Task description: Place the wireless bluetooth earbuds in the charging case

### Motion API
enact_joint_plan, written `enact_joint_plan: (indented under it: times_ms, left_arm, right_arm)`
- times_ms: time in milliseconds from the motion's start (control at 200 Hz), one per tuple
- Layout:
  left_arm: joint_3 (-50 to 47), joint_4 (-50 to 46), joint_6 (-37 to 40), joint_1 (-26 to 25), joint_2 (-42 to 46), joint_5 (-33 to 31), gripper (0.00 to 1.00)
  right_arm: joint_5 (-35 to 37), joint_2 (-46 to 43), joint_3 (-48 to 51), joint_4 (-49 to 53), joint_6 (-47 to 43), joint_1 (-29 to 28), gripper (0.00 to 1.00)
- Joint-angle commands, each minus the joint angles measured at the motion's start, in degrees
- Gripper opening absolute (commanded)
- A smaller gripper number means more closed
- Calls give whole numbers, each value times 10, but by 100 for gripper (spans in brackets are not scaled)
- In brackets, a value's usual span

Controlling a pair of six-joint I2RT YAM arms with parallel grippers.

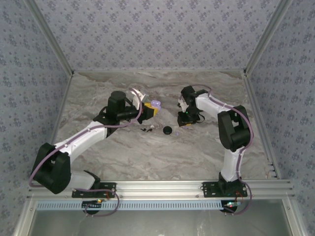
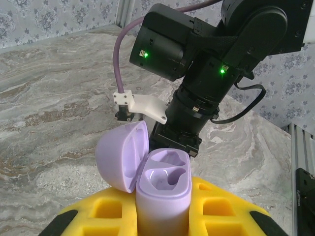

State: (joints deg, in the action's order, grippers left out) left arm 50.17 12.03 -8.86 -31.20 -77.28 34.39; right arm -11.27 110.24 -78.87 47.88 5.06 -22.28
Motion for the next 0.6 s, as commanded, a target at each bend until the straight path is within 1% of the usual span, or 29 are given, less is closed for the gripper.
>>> enact_joint_plan:
  times_ms: [0,120,360,525,595]
  left_arm:
    - [-2,-1,10,-2,17,1,12]
    - [-2,-2,10,-2,19,0,12]
    - [-4,0,9,-2,18,1,12]
    - [-7,2,8,-2,18,1,12]
    - [-7,2,9,-2,18,0,12]
  right_arm:
    - [20,-11,8,21,-5,-7,33]
    - [24,-19,16,21,-3,-11,32]
    - [13,-24,38,11,-2,-15,19]
    - [14,-10,42,-3,14,-16,14]
    - [13,-4,41,-9,20,-16,13]
